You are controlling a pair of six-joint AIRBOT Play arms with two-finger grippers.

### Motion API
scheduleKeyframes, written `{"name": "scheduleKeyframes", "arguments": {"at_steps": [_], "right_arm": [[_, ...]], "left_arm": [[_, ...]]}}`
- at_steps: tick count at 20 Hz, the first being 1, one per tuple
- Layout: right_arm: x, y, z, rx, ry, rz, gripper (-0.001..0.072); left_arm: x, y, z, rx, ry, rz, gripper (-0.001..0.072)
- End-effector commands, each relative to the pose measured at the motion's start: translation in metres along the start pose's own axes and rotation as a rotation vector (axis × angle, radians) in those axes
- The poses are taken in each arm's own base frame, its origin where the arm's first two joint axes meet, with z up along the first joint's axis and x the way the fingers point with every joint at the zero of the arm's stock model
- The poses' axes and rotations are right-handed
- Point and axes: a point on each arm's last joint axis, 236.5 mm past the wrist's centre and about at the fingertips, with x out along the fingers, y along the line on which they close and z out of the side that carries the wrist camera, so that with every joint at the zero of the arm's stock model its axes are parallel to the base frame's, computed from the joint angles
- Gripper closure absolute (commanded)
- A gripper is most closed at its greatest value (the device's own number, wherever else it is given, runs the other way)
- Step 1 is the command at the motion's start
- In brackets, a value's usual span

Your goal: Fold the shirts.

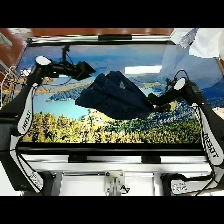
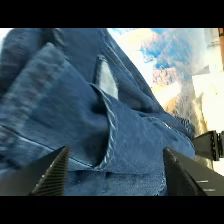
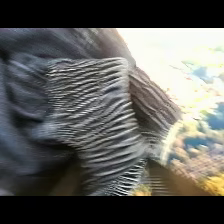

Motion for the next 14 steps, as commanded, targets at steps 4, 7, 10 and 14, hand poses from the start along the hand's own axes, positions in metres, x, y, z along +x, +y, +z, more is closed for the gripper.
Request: {"name": "scheduleKeyframes", "arguments": {"at_steps": [4,7,10,14], "right_arm": [[-0.067,-0.046,0.003,-0.008,-0.037,0.007,0.0021],[-0.047,-0.039,-0.02,0.063,0.037,0.178,0.0021],[-0.015,-0.003,-0.031,0.037,0.002,0.386,0.0021],[-0.075,0.035,0.045,0.085,-0.291,0.623,0.0023]], "left_arm": [[-0.082,-0.026,0.017,0.056,0.004,-0.025,0.0043],[-0.103,-0.04,0.015,0.084,0.013,-0.029,0.0049],[-0.105,-0.048,0.006,0.093,0.05,-0.043,0.0107],[-0.102,-0.051,0.002,0.097,0.066,-0.049,0.0108]]}}
